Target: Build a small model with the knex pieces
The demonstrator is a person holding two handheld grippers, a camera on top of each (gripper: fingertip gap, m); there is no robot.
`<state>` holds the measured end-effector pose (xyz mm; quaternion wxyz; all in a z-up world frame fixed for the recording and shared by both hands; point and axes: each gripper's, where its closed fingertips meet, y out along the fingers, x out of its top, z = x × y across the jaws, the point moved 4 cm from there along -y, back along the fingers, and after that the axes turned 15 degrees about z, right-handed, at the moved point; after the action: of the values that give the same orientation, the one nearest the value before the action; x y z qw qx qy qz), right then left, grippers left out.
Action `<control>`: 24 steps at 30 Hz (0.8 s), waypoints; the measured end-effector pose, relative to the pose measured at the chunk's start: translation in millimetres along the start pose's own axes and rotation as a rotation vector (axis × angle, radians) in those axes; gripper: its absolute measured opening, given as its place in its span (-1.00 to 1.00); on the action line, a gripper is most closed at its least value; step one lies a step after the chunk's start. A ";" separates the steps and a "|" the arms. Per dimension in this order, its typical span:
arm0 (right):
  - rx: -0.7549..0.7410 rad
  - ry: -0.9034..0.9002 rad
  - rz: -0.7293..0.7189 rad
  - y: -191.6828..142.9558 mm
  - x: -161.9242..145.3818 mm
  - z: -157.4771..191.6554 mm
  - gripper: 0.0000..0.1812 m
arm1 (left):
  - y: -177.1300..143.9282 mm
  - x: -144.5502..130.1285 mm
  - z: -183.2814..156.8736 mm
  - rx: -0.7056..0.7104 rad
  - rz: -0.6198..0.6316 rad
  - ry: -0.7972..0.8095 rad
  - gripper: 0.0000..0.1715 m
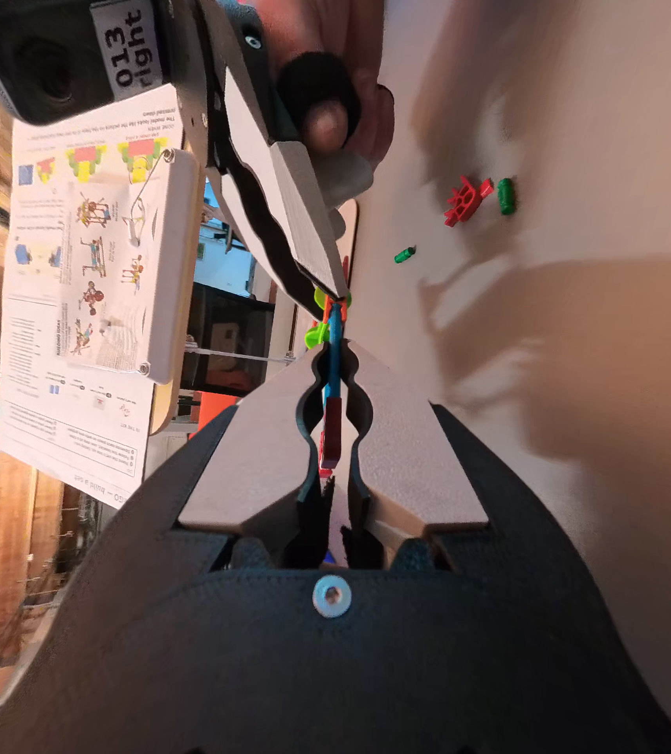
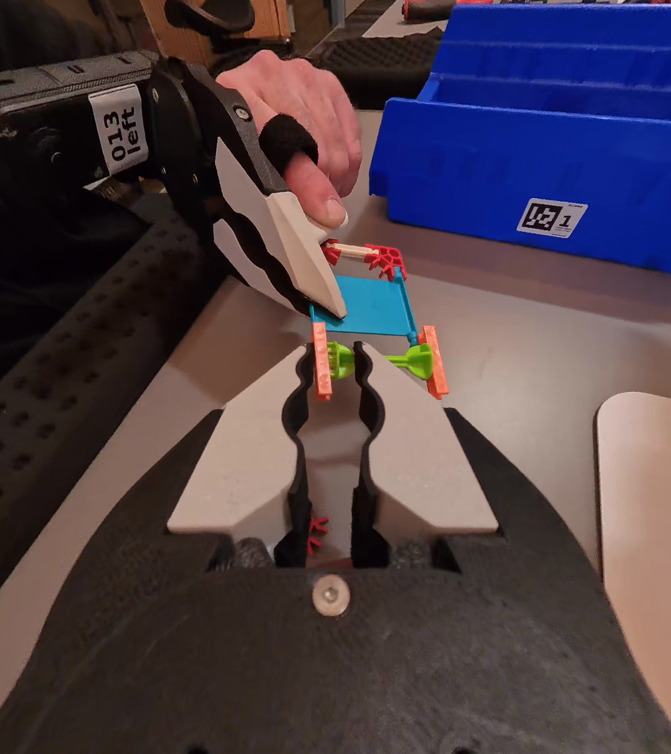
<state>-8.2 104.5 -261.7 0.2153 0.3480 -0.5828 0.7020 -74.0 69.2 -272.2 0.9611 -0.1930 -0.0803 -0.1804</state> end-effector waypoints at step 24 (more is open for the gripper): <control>-0.116 -0.043 -0.032 -33.2 -4.4 -12.2 -0.41 | -8.2 -3.0 18.0 -0.149 -0.104 -0.283 -0.98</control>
<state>15.3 124.3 -243.8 0.2337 0.3596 -0.6212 0.6559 -81.4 70.4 -253.7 0.9126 -0.2829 -0.2109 -0.2065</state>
